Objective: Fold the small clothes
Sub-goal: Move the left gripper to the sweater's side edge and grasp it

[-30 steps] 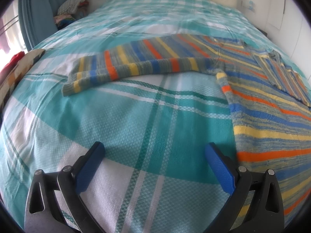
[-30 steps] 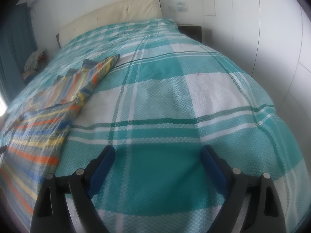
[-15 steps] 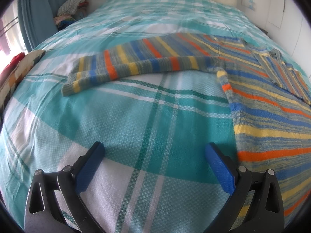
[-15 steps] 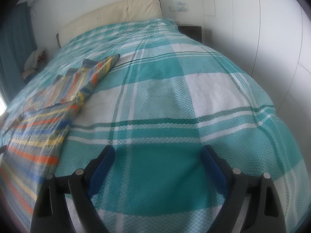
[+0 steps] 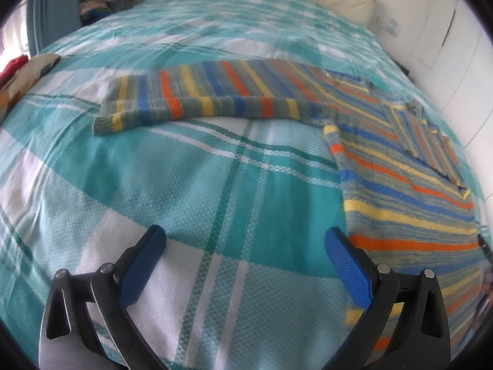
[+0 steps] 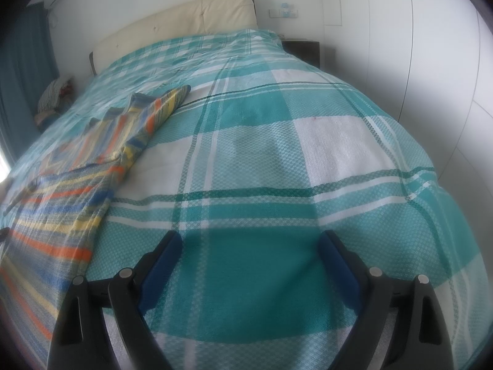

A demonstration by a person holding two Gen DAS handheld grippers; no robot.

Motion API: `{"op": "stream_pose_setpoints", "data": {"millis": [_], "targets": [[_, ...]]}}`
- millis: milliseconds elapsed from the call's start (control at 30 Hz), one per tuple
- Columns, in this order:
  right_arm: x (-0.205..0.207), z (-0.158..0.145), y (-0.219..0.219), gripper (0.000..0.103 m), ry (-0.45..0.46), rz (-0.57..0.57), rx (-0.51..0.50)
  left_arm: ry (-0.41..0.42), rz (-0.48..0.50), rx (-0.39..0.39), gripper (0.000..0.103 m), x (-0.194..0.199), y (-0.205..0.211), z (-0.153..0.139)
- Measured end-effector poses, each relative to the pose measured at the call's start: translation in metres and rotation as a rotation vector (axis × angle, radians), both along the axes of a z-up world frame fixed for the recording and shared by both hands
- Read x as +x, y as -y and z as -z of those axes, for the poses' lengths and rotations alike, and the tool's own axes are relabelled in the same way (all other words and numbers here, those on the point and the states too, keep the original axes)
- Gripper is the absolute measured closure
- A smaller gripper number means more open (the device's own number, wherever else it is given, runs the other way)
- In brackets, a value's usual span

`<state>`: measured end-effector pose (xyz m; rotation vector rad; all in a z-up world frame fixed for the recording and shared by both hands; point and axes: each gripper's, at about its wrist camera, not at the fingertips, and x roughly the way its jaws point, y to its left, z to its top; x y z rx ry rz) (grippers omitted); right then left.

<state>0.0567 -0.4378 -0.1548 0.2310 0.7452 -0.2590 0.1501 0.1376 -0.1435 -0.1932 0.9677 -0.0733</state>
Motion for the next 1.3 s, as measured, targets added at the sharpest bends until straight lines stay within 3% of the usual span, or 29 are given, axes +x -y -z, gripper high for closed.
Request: {"op": "stream_pose_setpoints", "data": {"millis": [133, 233, 300, 367, 500, 633, 667, 700, 733, 800, 900, 1000, 1100, 1233, 1300], "targets": [[0.0, 0.0, 0.0, 0.013, 0.0, 0.0, 0.0, 0.044, -0.037, -0.228, 0.001, -0.002, -0.049, -0.026], [0.0, 0.002, -0.001, 0.011, -0.002, -0.005, 0.0, 0.072, -0.181, -0.271, 0.001, 0.022, -0.108, -0.046], [0.001, 0.003, -0.001, 0.011, -0.004, -0.005, -0.003, 0.032, -0.223, -0.302, 0.002, 0.052, -0.141, -0.045], [0.001, 0.003, -0.001, 0.011, -0.005, -0.005, -0.005, -0.047, -0.241, -0.287, 0.003, 0.085, -0.161, -0.035], [0.002, 0.003, -0.003, 0.011, -0.007, -0.005, -0.012, -0.135, -0.222, -0.202, 0.023, 0.126, -0.168, -0.015], [0.001, 0.002, -0.003, 0.011, -0.008, -0.006, -0.013, -0.177, -0.203, -0.176, 0.025, 0.142, -0.159, 0.0], [0.001, 0.002, -0.003, 0.01, -0.008, -0.006, -0.013, -0.169, -0.197, -0.181, 0.04, 0.143, -0.155, 0.0], [0.001, 0.002, -0.002, 0.01, -0.008, -0.006, -0.013, -0.17, -0.184, -0.188, 0.09, 0.145, -0.153, 0.001], [0.001, 0.002, -0.003, 0.01, -0.008, -0.005, -0.013, -0.191, -0.168, -0.193, 0.097, 0.149, -0.149, 0.001], [0.001, 0.002, -0.003, 0.01, -0.009, -0.005, -0.015, -0.194, -0.155, -0.157, 0.101, 0.155, -0.137, -0.012], [0.001, 0.003, -0.002, 0.01, -0.011, -0.005, -0.018, -0.12, -0.06, -0.102, 0.101, 0.163, -0.096, -0.064], [0.001, 0.003, -0.002, 0.01, -0.013, -0.006, -0.019, -0.028, 0.117, -0.074, 0.101, 0.168, -0.021, -0.128], [0.001, 0.003, -0.002, 0.009, -0.017, -0.009, -0.023, 0.036, 0.304, -0.035, 0.101, 0.169, 0.066, -0.169], [0.001, 0.003, -0.002, 0.009, -0.016, -0.01, -0.022, 0.047, 0.465, -0.045, 0.101, 0.173, 0.163, -0.176], [0.0, 0.003, -0.002, 0.009, -0.016, -0.01, -0.022, 0.042, 0.519, -0.082, 0.094, 0.174, 0.203, -0.164]]}}
